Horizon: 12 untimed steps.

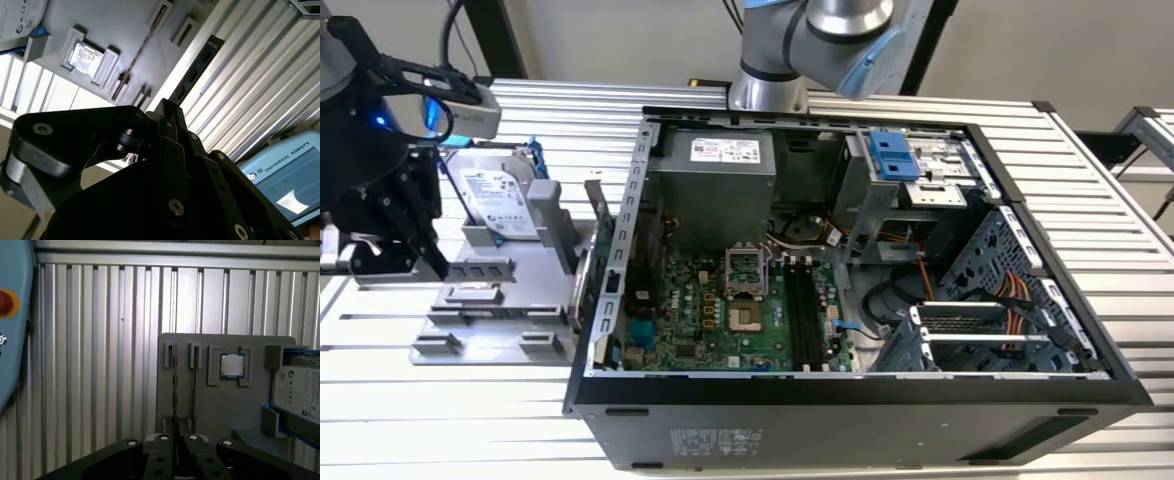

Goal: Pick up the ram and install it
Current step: 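Pick up the ram and move it above insertion slot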

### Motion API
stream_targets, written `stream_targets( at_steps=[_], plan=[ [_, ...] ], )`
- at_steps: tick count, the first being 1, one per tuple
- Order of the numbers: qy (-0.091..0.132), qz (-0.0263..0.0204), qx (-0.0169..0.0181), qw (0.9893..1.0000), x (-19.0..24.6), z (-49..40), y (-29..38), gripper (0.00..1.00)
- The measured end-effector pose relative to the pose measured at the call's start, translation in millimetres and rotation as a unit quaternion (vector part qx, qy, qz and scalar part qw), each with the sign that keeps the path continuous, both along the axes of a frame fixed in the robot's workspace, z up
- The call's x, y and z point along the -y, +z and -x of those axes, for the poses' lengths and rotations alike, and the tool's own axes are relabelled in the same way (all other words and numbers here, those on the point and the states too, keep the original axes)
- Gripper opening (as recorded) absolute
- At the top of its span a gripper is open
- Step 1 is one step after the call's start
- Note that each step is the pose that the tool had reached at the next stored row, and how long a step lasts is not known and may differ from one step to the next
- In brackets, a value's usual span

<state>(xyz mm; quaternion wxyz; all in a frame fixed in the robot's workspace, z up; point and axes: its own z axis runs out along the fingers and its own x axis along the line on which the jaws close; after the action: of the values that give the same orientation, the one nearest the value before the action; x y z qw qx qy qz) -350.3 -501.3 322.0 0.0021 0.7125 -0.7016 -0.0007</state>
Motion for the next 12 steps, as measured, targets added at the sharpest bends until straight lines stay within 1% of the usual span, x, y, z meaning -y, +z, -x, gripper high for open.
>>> stream_targets(
  at_steps=[12],
  plan=[
    [0.000, 0.0000, 0.0000, 1.0000, 0.0, 0.0, 9.4, 0.00]
  ],
)
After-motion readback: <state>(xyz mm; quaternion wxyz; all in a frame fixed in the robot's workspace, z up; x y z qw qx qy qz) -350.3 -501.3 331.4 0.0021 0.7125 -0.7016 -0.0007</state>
